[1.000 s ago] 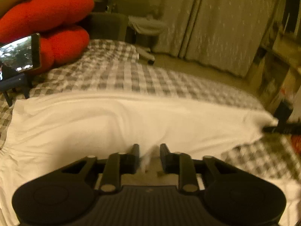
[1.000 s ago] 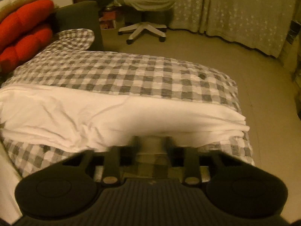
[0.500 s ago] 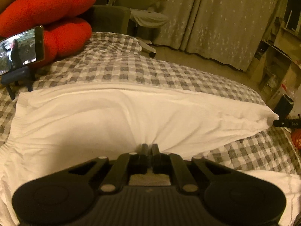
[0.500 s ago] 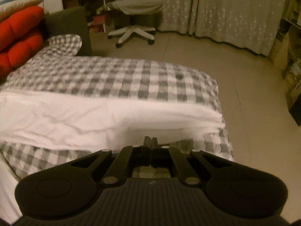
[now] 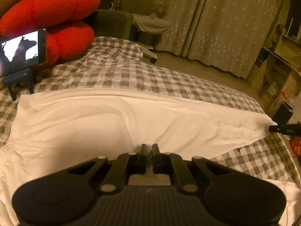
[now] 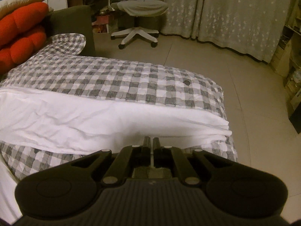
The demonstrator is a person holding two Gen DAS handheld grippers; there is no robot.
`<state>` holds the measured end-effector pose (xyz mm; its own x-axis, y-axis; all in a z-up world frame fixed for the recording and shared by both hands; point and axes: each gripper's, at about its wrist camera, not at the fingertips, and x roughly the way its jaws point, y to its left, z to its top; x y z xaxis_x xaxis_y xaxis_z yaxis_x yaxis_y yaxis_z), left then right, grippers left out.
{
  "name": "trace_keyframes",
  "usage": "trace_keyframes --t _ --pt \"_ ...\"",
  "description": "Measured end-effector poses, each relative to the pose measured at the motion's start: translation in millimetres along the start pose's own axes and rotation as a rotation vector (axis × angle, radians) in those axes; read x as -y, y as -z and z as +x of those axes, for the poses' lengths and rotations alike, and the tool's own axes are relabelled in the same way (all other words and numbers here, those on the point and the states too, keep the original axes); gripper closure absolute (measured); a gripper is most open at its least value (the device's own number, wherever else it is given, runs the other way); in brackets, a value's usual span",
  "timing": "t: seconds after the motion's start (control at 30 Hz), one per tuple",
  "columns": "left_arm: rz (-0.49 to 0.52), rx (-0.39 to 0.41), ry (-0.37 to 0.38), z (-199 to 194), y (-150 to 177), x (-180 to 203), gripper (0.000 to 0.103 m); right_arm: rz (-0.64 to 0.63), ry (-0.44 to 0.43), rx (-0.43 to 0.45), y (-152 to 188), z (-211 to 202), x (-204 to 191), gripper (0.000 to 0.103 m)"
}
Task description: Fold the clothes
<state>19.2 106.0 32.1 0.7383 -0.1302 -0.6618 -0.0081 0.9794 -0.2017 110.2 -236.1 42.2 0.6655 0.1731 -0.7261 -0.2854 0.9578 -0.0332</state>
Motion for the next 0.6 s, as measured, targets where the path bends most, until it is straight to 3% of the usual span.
trace_keyframes --t 0.43,0.47,0.5,0.53,0.6 --pt "-0.022 0.010 -0.001 -1.4 -1.1 -3.5 0.099 0.009 0.000 -0.012 0.3 5.4 -4.8 0.089" --pt "-0.025 0.011 0.001 -1.8 -1.2 -4.3 0.099 0.010 0.003 -0.010 0.4 5.3 -4.0 0.085" --pt "-0.024 0.011 0.003 -2.1 -1.1 -4.5 0.099 0.011 0.007 -0.011 0.9 5.9 -2.9 0.070" --pt "-0.023 0.011 0.005 -2.3 -1.0 -4.8 0.099 0.013 0.012 -0.013 1.5 6.8 -1.7 0.062" --pt "-0.015 0.006 0.009 -2.0 -0.3 -4.2 0.099 0.027 0.007 -0.020 2.9 7.9 2.8 0.059"
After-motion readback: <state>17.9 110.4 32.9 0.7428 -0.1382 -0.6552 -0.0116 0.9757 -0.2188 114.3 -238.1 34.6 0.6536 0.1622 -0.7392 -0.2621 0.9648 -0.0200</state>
